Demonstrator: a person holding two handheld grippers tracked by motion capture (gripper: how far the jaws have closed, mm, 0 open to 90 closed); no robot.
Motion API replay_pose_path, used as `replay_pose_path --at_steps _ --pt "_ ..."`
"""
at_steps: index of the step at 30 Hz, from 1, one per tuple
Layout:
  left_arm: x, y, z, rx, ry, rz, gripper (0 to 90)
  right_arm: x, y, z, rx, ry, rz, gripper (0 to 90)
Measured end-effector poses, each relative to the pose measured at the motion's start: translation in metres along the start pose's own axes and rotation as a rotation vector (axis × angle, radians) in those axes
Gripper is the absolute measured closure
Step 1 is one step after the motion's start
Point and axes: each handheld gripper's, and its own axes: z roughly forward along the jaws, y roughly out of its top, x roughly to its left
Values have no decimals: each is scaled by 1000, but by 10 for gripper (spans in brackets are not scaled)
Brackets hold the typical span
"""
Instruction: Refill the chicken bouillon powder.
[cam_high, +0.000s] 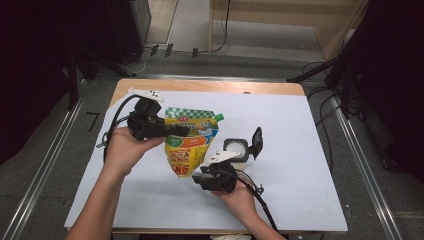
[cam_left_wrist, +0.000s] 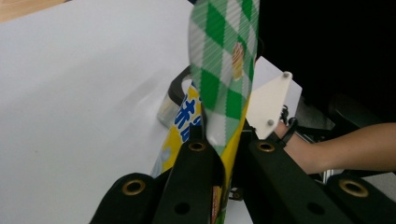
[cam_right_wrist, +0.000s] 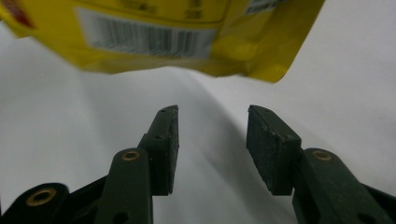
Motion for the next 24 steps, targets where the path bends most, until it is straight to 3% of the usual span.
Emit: replay_pose_path --at_steps 4,16,19,24 --pt "-4 -1 1 3 -21 0 900 -2 -1 -1 -11 -18 -7 561" --pt "-13 -2 8 22 -80 -7 900 -10 -12 3 -61 -38 34 574" --pt "-10 -4 5 2 -144 -55 900 -11 -15 2 -96 -54 51 572" --pt "-8 -4 5 -1 -165 -69 900 -7 -17 1 -152 -79 38 569"
